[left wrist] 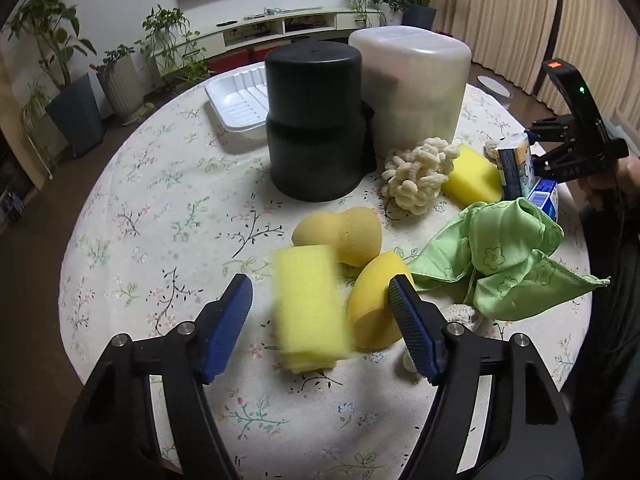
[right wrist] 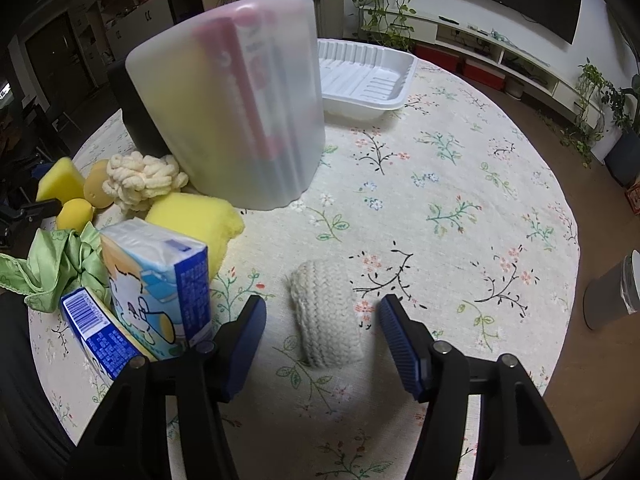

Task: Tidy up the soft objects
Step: 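Reach the left tool to the yellow sponge while the right tool reaches the white knitted roll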

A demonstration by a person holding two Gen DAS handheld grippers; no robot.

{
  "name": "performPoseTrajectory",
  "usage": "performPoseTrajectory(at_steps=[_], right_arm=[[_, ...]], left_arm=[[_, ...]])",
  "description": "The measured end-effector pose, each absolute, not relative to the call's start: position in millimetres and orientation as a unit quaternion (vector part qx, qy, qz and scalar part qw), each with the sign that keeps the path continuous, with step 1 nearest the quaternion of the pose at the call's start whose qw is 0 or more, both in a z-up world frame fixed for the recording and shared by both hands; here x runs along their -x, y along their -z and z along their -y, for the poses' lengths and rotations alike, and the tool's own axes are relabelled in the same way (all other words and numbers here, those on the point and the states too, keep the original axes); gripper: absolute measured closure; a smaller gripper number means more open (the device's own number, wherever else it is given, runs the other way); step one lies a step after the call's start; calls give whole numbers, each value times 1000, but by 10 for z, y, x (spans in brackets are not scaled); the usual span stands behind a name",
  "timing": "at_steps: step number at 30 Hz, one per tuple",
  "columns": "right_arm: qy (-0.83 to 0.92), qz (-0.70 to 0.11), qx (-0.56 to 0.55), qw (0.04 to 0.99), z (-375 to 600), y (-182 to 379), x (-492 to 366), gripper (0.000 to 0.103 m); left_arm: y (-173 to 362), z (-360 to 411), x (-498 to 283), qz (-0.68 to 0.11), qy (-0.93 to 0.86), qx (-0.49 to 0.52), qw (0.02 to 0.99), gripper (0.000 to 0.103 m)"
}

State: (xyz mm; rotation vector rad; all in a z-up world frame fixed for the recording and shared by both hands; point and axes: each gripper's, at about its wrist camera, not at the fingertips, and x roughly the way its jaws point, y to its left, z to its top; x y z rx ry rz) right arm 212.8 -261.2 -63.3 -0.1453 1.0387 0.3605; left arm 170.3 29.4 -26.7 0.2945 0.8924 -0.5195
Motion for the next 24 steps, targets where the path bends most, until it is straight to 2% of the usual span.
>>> performPoseTrajectory(at_steps=[3,12,18,24], right_arm=[[-172,-490,71,852,2602,630,-2121,48],[-176,-485,64,854,2628,624,-2132,52],[-184,-486,50,853,2653,613,-2140,53],[-187,-485,43,853,2671,613,-2152,51]], left_arm=[[302,-329,-1743,-444,249,-107,854,33],[390,-414,-1647,-465,244,-27,850,33],[383,-599,-1688,-454,241,47,856,34],[347,-712,-1679,-450,232,67,860,34]])
